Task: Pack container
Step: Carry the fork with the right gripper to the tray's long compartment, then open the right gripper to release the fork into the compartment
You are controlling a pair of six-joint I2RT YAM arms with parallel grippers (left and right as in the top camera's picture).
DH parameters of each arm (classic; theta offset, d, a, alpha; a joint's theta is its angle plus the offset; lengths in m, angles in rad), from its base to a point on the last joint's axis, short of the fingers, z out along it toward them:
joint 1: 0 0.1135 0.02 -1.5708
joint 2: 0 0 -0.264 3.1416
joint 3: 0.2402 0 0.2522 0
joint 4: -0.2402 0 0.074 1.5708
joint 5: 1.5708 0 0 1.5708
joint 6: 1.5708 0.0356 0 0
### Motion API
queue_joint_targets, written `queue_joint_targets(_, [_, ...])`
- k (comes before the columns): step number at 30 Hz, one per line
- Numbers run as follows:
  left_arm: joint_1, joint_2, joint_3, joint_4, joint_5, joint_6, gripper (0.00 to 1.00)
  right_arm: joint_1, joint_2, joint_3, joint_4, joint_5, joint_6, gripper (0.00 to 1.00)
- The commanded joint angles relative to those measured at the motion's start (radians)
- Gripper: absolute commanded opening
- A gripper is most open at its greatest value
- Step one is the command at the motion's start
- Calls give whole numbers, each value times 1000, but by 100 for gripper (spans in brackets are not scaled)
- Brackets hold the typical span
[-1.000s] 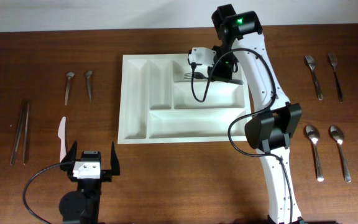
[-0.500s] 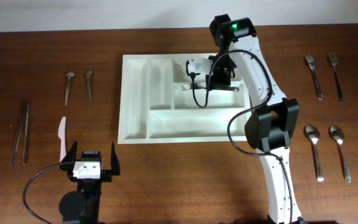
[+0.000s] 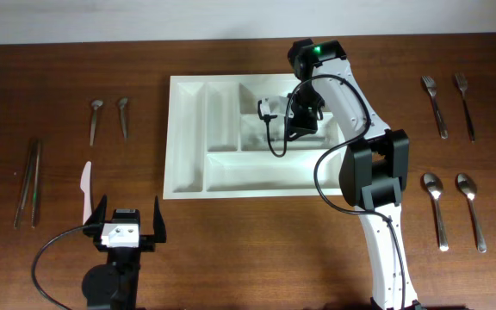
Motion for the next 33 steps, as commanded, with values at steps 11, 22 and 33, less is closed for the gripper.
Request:
queue_joint_targets(11, [-4, -6, -5, 0, -3, 16, 99, -1, -5, 72, 62, -24, 69, 99])
queue_joint_targets(22, [-4, -6, -5, 0, -3, 16, 99, -42, -30, 562, -11, -20, 333, 99])
queue_joint_targets(33, [-4, -6, -5, 0, -3, 16, 99, -205, -52, 748, -25, 365, 763, 98])
